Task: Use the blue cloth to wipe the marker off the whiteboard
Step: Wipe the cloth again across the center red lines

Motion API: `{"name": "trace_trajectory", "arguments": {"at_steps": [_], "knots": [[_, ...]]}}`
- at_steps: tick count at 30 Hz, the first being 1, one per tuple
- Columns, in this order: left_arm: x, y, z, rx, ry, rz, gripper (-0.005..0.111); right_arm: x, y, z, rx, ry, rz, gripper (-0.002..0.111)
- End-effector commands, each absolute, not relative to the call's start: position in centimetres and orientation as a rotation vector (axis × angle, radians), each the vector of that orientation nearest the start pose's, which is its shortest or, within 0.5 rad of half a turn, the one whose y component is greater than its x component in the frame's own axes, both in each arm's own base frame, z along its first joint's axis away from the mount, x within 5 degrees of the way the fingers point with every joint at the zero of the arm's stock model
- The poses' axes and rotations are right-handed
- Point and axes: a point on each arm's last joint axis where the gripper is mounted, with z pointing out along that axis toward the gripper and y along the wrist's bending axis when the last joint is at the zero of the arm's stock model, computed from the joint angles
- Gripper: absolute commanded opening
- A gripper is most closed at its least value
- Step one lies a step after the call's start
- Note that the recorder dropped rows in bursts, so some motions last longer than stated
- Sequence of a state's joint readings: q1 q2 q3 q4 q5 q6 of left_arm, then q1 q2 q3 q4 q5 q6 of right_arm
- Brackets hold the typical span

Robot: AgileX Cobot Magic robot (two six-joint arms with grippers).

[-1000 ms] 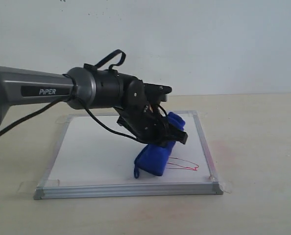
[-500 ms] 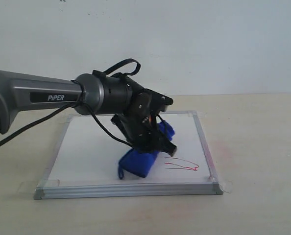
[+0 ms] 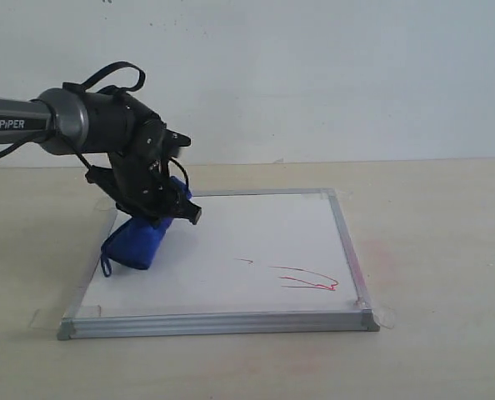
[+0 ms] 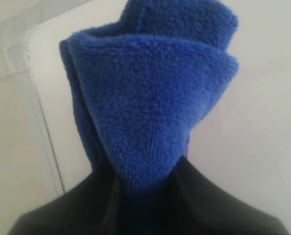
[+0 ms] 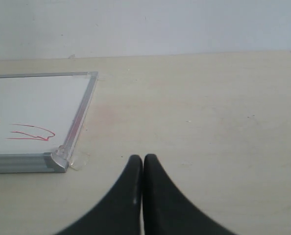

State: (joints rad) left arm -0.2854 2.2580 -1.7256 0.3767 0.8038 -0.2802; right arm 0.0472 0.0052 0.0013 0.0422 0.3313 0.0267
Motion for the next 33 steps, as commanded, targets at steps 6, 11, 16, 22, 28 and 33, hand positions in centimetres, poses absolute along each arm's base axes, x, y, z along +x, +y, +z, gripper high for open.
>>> {"name": "trace_trajectory", "arguments": {"at_steps": [6, 11, 16, 22, 28, 33], "knots": [[44.8, -15.9, 14.4, 0.422, 2.756, -0.054, 0.004, 5.4, 0.3, 18.4, 0.012, 1.805, 0.087, 0.000], [43.2, -19.8, 14.3, 0.525, 2.751, -0.140, 0.004, 5.4, 0.3, 18.4, 0.012, 1.805, 0.087, 0.000], [42.9, -18.4, 13.9, 0.661, 2.801, 0.023, 0.004, 5.4, 0.3, 18.4, 0.012, 1.805, 0.087, 0.000], [44.0, -11.2, 13.8, 0.450, 2.970, 0.204, 0.004, 5.4, 0.3, 18.4, 0.012, 1.805, 0.087, 0.000], [43.7, -10.9, 13.7, 0.450, 3.032, 0.093, 0.004, 5.4, 0.3, 18.4, 0.012, 1.805, 0.087, 0.000], [42.7, -14.8, 13.7, 0.580, 3.006, -0.208, 0.004, 5.4, 0.3, 18.4, 0.012, 1.805, 0.087, 0.000]]}}
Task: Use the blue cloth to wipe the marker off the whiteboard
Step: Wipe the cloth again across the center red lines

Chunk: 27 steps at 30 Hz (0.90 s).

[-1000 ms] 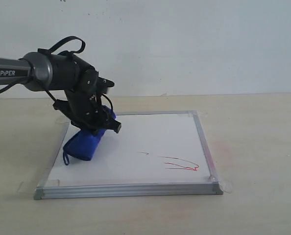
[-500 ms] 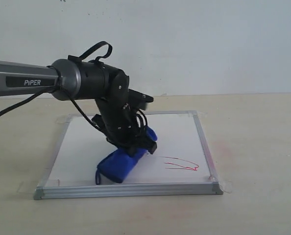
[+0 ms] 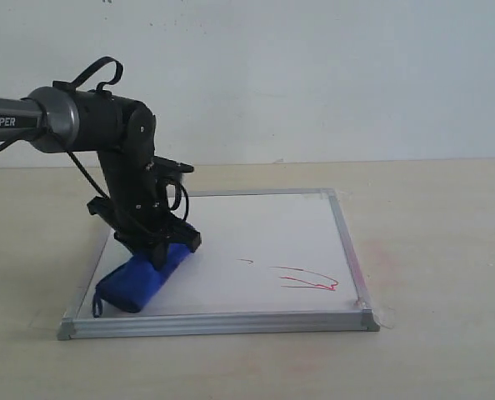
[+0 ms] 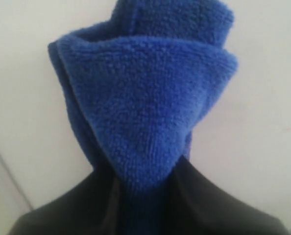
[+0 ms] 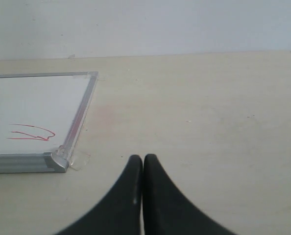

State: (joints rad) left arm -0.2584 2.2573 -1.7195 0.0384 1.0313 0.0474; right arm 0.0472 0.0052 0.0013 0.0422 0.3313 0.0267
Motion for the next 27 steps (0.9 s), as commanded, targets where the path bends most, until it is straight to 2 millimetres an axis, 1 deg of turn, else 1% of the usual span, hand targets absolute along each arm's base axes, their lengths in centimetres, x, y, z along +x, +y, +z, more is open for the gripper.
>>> {"name": "trace_trajectory", "arguments": {"at_steps": [1, 4, 7, 10, 12, 14, 15, 18, 20, 22, 24, 25, 27], "knots": [[42.5, -15.7, 13.8, 0.593, 2.988, -0.233, 0.004, 5.4, 0.3, 18.4, 0.012, 1.805, 0.087, 0.000], [41.8, -18.2, 13.8, 0.660, 2.950, -0.253, 0.004, 5.4, 0.3, 18.4, 0.012, 1.805, 0.087, 0.000], [41.0, -20.1, 13.7, 0.728, 2.925, -0.255, 0.004, 5.4, 0.3, 18.4, 0.012, 1.805, 0.087, 0.000], [41.0, -20.9, 13.7, 0.762, 2.877, -0.231, 0.004, 5.4, 0.3, 18.4, 0.012, 1.805, 0.087, 0.000], [41.1, -20.8, 13.7, 0.782, 2.864, -0.187, 0.004, 5.4, 0.3, 18.4, 0.012, 1.805, 0.087, 0.000], [41.4, -20.0, 13.7, 0.772, 2.867, -0.080, 0.004, 5.4, 0.3, 18.4, 0.012, 1.805, 0.087, 0.000], [41.7, -19.3, 13.7, 0.765, 2.865, 0.000, 0.004, 5.4, 0.3, 18.4, 0.012, 1.805, 0.087, 0.000], [42.5, -16.9, 13.8, 0.707, 2.864, 0.247, 0.004, 5.4, 0.3, 18.4, 0.012, 1.805, 0.087, 0.000], [43.0, -15.0, 13.9, 0.679, 2.876, 0.363, 0.004, 5.4, 0.3, 18.4, 0.012, 1.805, 0.087, 0.000], [43.4, -13.0, 13.9, 0.631, 2.913, 0.407, 0.004, 5.4, 0.3, 18.4, 0.012, 1.805, 0.087, 0.000], [43.8, -11.3, 13.9, 0.570, 2.941, 0.409, 0.004, 5.4, 0.3, 18.4, 0.012, 1.805, 0.087, 0.000], [44.0, -10.6, 13.9, 0.537, 2.952, 0.398, 0.004, 5.4, 0.3, 18.4, 0.012, 1.805, 0.087, 0.000], [44.1, -9.8, 13.8, 0.483, 2.974, 0.362, 0.004, 5.4, 0.3, 18.4, 0.012, 1.805, 0.087, 0.000]]}}
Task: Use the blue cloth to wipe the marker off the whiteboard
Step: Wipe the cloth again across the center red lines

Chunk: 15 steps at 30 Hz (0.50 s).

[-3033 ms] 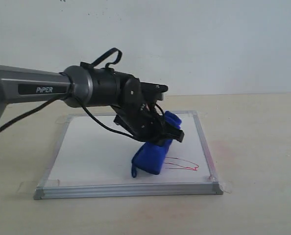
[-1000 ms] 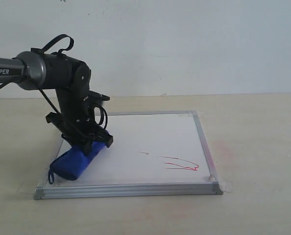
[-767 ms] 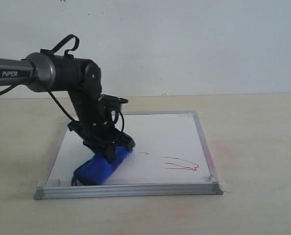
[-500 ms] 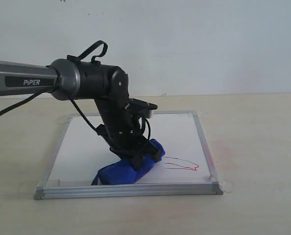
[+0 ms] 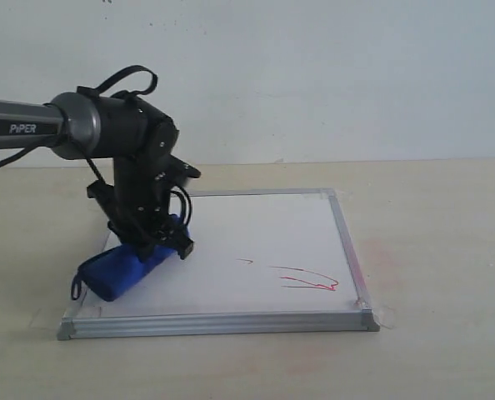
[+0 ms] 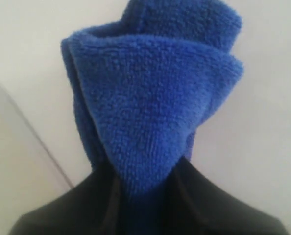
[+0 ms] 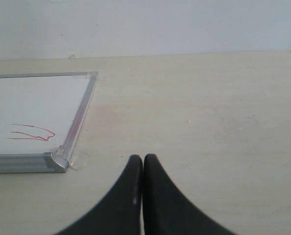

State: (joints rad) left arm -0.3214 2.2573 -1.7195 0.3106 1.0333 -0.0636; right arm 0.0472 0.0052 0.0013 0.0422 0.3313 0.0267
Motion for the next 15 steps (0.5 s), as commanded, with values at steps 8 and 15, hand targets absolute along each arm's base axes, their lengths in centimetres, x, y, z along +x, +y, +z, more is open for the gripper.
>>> {"name": "trace_trajectory", "arguments": {"at_steps": [8, 15], "knots": [[44.1, -12.9, 13.7, 0.394, 2.935, 0.013, 0.004, 5.4, 0.3, 18.4, 0.012, 1.805, 0.087, 0.000], [43.5, -19.5, 13.8, 0.518, 2.757, -0.317, 0.004, 5.4, 0.3, 18.4, 0.012, 1.805, 0.087, 0.000]]}}
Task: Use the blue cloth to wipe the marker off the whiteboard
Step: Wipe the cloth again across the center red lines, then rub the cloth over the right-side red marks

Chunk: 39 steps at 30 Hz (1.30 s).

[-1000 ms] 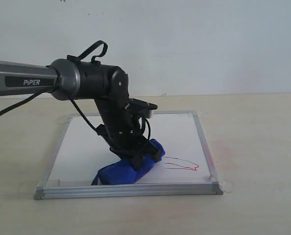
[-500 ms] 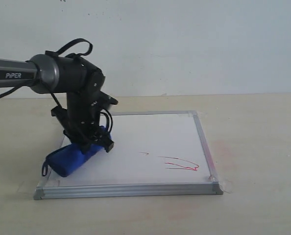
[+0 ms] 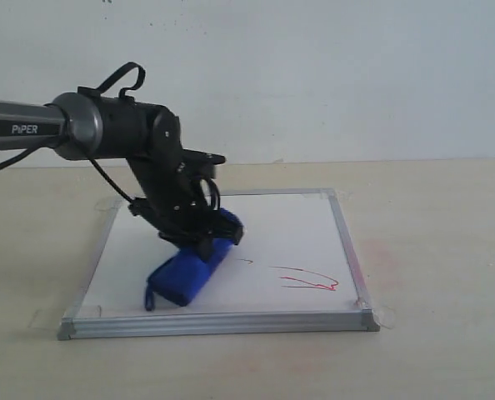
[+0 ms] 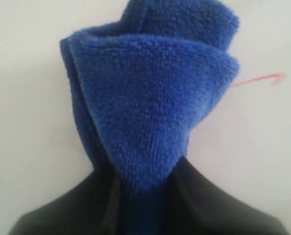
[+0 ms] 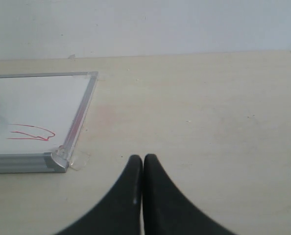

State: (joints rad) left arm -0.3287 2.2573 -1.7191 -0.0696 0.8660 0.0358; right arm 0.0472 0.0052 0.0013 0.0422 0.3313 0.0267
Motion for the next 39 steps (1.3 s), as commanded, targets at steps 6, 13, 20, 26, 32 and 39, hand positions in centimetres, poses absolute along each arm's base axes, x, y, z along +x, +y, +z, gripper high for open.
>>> {"name": "trace_trajectory", "arguments": {"at_steps": [6, 13, 20, 26, 32, 39], "knots": [[43.1, -23.3, 11.8, 0.615, 2.743, -0.351, 0.004, 5.4, 0.3, 18.4, 0.011, 1.809, 0.087, 0.000], [44.1, -20.5, 11.3, 0.633, 2.796, -0.119, 0.004, 5.4, 0.3, 18.4, 0.010, 1.809, 0.085, 0.000], [46.1, -14.0, 13.9, 0.436, 2.792, 0.194, 0.004, 5.4, 0.3, 18.4, 0.010, 1.809, 0.085, 0.000], [45.7, -17.0, 13.0, 0.418, 2.790, -0.078, 0.004, 5.4, 0.3, 18.4, 0.010, 1.809, 0.085, 0.000], [43.0, -25.7, 10.7, 0.607, 2.755, -0.366, 0.004, 5.4, 0.3, 18.4, 0.010, 1.809, 0.085, 0.000], [40.1, -31.5, 12.0, 0.758, 2.677, -0.443, 0.004, 5.4, 0.3, 18.4, 0.010, 1.809, 0.085, 0.000]]}}
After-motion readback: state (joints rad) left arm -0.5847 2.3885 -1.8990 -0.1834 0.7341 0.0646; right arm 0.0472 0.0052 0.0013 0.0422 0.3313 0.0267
